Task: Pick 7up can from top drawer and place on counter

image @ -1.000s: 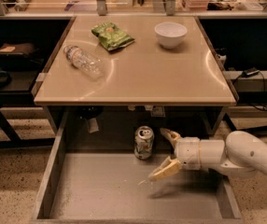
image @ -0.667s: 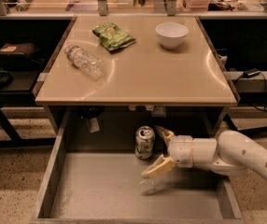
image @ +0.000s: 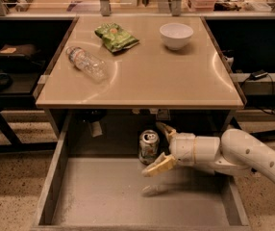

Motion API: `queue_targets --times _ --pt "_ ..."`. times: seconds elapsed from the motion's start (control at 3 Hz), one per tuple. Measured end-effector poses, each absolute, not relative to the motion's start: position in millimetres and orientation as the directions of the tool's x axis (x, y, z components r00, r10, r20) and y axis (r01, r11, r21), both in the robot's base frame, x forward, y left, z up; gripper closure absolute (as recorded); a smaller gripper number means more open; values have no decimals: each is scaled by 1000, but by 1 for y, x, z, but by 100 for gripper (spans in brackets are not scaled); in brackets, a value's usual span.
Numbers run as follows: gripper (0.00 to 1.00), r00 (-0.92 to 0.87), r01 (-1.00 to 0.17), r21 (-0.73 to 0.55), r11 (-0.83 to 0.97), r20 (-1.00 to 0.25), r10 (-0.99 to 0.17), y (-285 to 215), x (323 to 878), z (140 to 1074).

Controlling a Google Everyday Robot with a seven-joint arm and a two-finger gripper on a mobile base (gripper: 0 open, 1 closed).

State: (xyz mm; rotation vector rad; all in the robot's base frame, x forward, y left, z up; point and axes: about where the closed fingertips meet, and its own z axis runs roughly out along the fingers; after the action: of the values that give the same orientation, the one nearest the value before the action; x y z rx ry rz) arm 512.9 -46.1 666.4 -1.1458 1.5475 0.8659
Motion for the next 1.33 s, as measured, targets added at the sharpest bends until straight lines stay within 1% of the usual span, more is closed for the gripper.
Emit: queue_targets --times 0.33,1.0,1.33 --pt "18 -68 -954 -10 299 -966 -251 -46 513 666" --pt "65 -68 -954 -10 299 -966 -251 -46 513 666" --pt "88 -88 -950 -2 311 -957 -277 -54 501 670"
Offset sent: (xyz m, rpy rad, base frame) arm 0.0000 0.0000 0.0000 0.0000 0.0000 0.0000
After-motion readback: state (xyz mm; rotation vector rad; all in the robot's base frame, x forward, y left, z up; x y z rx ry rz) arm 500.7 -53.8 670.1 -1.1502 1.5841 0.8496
